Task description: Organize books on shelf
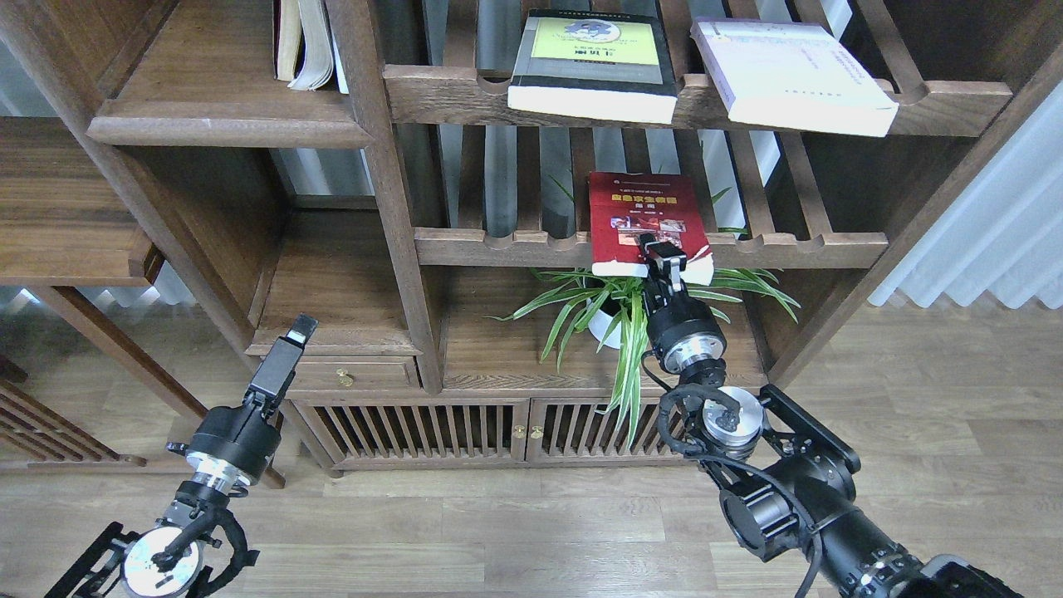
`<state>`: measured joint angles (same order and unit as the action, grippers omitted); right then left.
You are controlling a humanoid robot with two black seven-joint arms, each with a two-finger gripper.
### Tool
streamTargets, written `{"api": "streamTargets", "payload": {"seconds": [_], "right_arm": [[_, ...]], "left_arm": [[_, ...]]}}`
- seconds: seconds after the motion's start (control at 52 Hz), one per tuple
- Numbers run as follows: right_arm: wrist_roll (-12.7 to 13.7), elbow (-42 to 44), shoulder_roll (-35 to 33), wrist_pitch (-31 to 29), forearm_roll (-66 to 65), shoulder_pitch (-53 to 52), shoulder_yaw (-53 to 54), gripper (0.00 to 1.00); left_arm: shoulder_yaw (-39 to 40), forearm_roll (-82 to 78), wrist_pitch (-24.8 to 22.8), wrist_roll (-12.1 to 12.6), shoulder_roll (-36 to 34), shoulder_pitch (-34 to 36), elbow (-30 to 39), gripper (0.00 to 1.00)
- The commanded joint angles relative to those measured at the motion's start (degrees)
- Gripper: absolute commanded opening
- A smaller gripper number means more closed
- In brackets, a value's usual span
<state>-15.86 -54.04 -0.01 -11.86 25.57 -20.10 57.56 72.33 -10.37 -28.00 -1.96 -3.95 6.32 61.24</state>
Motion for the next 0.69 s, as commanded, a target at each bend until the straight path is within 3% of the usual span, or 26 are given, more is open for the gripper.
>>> {"api": "streamTargets", "payload": {"seconds": [0.0,0.058,0.269,0.674], "right_arm": [[0.1,-6.2,0.0,-7.0,-0.3,3.7,-1.8,0.10],[0.1,-8.5,0.0,-9.2,-0.4,5.6,-3.4,0.05],[0.7,-12.1,0.0,-16.1,-6.7,12.9,-7.1,0.05],[2.0,-13.8,0.0,-16.1,-20.3,27.2,-9.7,0.05]], "left_arm": [[-0.1,0.1,0.0,0.0,0.1,0.1,-0.1,1.00],[-0.3,0.1,0.0,0.0,0.1,0.1,-0.1,1.00],[-1.1,0.9,0.0,-0.2,-0.2,-0.4,-0.5,1.00],[-1.1,4.9,0.0,-0.1,-2.4,-2.9,-0.5,1.00]]}}
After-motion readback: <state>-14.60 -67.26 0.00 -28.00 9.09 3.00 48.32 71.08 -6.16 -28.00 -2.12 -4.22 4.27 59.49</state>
